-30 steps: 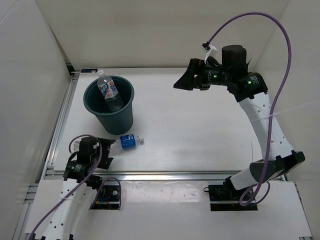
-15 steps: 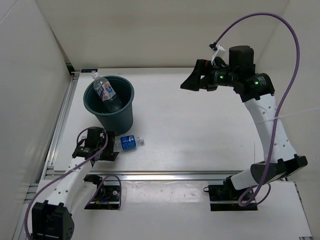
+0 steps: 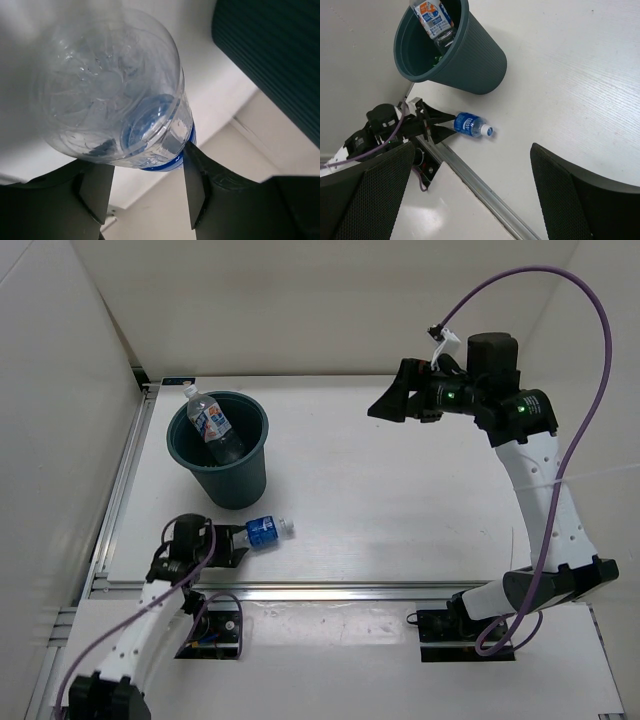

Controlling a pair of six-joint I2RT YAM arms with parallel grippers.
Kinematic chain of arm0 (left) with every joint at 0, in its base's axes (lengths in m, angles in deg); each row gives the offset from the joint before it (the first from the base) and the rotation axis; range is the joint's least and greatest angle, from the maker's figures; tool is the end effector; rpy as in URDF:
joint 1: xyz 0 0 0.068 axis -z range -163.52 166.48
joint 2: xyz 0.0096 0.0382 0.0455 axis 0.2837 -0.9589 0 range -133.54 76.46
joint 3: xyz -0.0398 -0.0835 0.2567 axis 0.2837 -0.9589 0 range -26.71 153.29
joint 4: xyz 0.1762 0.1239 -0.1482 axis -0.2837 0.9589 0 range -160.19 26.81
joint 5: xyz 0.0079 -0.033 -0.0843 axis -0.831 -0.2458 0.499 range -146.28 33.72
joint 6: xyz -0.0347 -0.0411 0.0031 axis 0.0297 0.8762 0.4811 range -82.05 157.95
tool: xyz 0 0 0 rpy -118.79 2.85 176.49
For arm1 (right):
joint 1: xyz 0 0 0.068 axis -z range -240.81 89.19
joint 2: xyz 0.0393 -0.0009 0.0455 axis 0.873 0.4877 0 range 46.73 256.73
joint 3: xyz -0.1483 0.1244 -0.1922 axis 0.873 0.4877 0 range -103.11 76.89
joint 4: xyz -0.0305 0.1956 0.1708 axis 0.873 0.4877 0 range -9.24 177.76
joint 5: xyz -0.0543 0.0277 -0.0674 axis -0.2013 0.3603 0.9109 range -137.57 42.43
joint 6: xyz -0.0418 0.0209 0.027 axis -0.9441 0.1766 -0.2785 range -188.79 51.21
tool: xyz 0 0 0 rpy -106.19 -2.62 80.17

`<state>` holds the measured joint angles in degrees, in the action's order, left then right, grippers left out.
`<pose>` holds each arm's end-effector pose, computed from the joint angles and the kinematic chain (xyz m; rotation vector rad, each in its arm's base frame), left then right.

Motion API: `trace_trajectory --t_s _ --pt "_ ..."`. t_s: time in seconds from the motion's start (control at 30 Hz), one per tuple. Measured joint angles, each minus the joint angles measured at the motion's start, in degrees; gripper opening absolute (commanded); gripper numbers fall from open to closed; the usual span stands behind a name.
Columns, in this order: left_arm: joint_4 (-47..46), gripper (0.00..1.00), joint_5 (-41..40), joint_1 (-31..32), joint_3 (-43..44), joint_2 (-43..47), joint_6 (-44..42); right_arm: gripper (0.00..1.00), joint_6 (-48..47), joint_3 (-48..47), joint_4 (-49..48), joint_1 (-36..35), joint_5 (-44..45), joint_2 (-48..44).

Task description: Put the plastic bottles in the bin

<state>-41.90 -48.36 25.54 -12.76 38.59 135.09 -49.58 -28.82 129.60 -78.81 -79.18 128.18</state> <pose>0.1245 -0.0247 0.1449 -1.8473 2.0031 -0.8591 0.2551 0.1025 0.4865 -0.3477 2.0333 0.9604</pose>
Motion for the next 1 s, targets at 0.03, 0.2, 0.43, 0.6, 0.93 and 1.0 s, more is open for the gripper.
trace_trajectory --t_s 0.03,0.2,0.43,0.6,0.93,1.0 --pt "1.7 0.44 0.5 0.0 -1.0 4.5 1.0 1.0 0.0 0.2 0.0 0.0 0.0 0.0" --pt "17.7 0.45 0.5 0.0 10.4 12.4 2.8 1.0 0.0 0.6 0.4 0.0 0.0 0.1" --pt "34.4 0.45 0.5 0.0 42.5 6.2 0.2 1.0 0.3 2.6 0.1 0.0 -0.4 1.0" --pt "38.4 0.45 -1.0 0.0 60.1 -1.8 -5.5 1.0 0.5 3.5 -0.4 0.0 -0.8 2.4" --pt "33.5 0.47 -22.5 0.0 92.2 -27.4 -34.8 1.0 0.7 3.6 -0.8 0.0 -1.3 2.3" --pt "32.1 0.49 -24.9 0.0 90.7 -29.1 -39.5 1.0 0.7 4.2 -0.9 0.0 -1.1 1.6"
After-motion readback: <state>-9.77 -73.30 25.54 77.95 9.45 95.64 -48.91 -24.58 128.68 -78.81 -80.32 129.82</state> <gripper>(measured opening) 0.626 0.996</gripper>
